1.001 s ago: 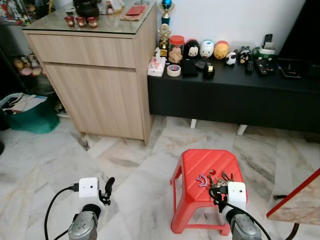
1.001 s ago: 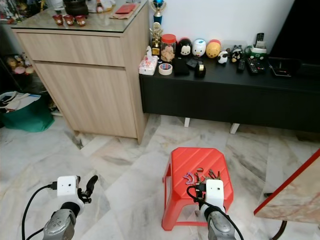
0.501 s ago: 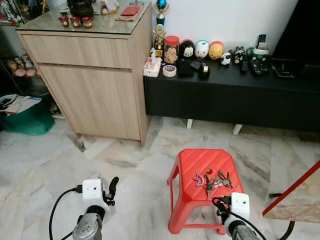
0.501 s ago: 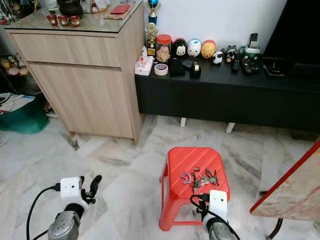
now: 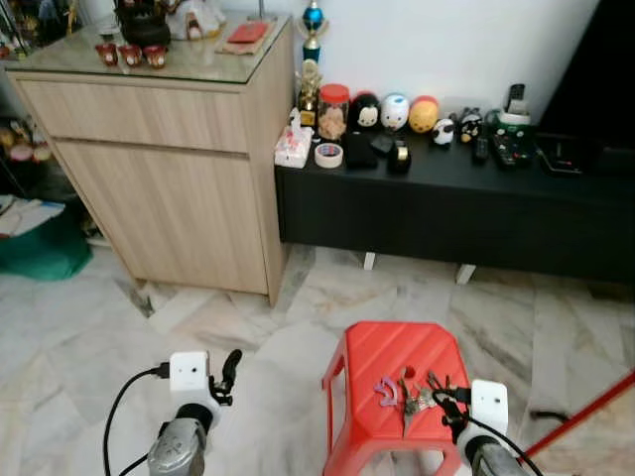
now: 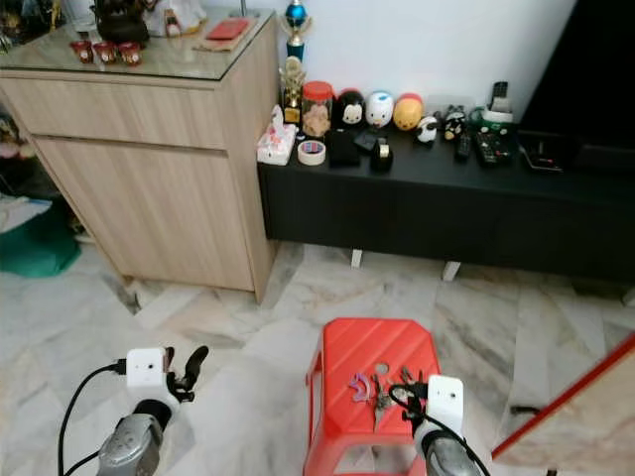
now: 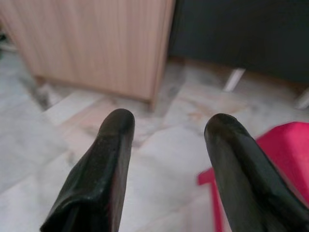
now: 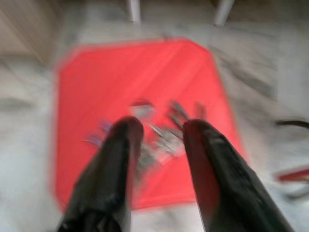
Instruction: Hang keys on a hook
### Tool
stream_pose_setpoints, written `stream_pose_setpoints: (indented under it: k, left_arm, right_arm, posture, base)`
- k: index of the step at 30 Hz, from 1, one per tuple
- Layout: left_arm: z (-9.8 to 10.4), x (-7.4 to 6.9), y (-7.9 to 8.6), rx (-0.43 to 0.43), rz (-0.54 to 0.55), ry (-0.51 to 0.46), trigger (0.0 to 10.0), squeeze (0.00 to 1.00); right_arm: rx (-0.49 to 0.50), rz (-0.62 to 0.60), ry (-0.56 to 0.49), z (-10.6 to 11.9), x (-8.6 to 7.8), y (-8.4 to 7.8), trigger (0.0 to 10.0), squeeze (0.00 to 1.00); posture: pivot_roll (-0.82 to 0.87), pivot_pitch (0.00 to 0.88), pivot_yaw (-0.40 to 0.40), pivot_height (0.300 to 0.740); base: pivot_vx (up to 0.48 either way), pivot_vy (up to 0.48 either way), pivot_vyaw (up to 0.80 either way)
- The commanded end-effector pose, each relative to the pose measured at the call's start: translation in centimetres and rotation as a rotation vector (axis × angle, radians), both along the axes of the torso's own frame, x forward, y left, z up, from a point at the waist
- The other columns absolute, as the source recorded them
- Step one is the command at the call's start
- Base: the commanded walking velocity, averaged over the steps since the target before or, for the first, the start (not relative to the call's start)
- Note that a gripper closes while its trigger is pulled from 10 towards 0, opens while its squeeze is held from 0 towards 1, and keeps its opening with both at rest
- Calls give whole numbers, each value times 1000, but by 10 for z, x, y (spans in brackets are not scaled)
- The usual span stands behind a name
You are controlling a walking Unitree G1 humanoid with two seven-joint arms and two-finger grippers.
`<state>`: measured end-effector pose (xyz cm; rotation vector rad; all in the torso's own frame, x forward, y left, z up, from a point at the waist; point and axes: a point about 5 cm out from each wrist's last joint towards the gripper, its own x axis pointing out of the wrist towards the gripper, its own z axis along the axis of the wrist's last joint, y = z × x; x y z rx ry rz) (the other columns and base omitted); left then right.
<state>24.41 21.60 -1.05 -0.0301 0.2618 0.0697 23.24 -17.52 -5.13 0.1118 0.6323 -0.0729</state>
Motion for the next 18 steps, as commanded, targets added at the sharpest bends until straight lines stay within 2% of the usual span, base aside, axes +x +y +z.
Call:
stream_pose_setpoints:
  k: [1,15,18]
  left_arm:
    - [0,4,-10,-25,-13,0,10000,0]
    - [-4,2,-9,-26,-6,25,10000,0]
    - [-2,3,-8,-30,3,13,10000,0]
  right_arm:
    - [-17,-26,35,-6,-10,-13,10000,0]
    - [-45,101,-31,4,2,-5,10000,0]
    - [-89,126,-57,7,6,-7,10000,0]
  posture:
    - [-49,13,-59,740]
    - [-48,17,-67,740]
    - [-50,18,-67,740]
  base:
    - [0,0,0]
    - [0,0,0]
    - [0,0,0]
